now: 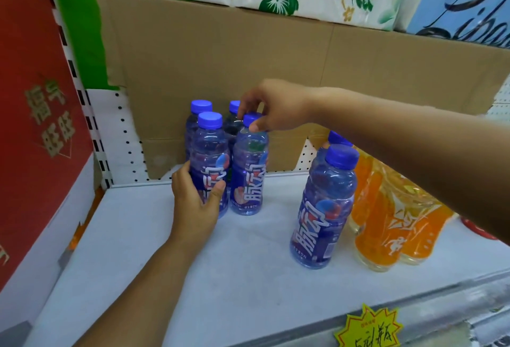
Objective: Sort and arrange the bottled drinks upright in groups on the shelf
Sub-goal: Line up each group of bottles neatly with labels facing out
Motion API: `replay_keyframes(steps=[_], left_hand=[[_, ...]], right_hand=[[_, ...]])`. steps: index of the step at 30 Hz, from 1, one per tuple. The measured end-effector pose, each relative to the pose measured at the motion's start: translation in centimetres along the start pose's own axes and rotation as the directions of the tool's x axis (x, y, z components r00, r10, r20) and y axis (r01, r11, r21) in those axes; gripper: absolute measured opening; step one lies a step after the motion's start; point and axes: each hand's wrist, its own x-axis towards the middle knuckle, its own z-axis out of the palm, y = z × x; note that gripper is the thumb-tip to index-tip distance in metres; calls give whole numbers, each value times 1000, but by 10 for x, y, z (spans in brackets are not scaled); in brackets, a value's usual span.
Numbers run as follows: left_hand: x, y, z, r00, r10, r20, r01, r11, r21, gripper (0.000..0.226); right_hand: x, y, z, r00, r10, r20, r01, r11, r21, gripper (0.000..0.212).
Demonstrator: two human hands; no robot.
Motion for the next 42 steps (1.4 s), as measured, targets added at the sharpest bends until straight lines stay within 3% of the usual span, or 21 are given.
replay_keyframes(steps=[4, 9, 11, 13, 15, 18, 19, 22, 26, 29, 35, 39, 42], left_hand=[[0, 2, 1, 999, 32, 6, -32, 998, 58, 61], [-1, 6, 2, 996, 83, -41, -77, 988, 132, 77], [-2, 10, 1, 975, 191, -113, -166, 966, 199, 84], [-6, 26, 3, 924, 356, -142, -314, 915, 253, 77], [-13, 52, 10, 880, 469, -77, -440, 865, 242, 63], [-30, 90, 28, 836, 525, 159, -546, 823, 157, 56], [-36, 102, 34, 837, 475, 273, -513, 854, 85, 59], [-50, 121, 52, 791, 189, 582, -206, 978, -37, 69], [-57, 113, 64, 757, 62, 651, -40, 998, -49, 68], [-62, 112, 62, 786, 6, 619, 51, 996, -74, 61], [-68, 110, 39, 890, -46, 454, 60, 998, -16, 62], [-64, 104, 18, 968, -99, 229, 76, 991, 110, 74], [-56, 95, 3, 988, -97, 119, 64, 964, 258, 79]], right_hand=[[-7, -1, -1, 999, 43, 13, -43, 999, 26, 38], [-33, 2, -12, 988, 154, 24, -156, 979, 131, 62], [-53, 6, -22, 982, 189, -29, -183, 974, 135, 55], [-75, 13, -32, 972, 214, -95, -203, 973, 111, 44], [-96, 21, -41, 965, 243, -100, -234, 968, 94, 38], [-120, 26, -44, 953, 302, -33, -301, 953, 27, 42], [-124, 27, -43, 945, 326, -10, -326, 945, -10, 43], [-132, 32, -37, 911, 409, 57, -405, 912, -67, 40], [-135, 40, -31, 875, 469, 122, -481, 870, 107, 34], [-137, 42, -29, 865, 480, 146, -501, 832, 238, 33], [-135, 41, -25, 871, 479, 109, -490, 830, 266, 34], [-130, 40, -19, 883, 469, 18, -463, 864, 197, 41], [-129, 38, -15, 900, 433, -38, -421, 889, 179, 37]])
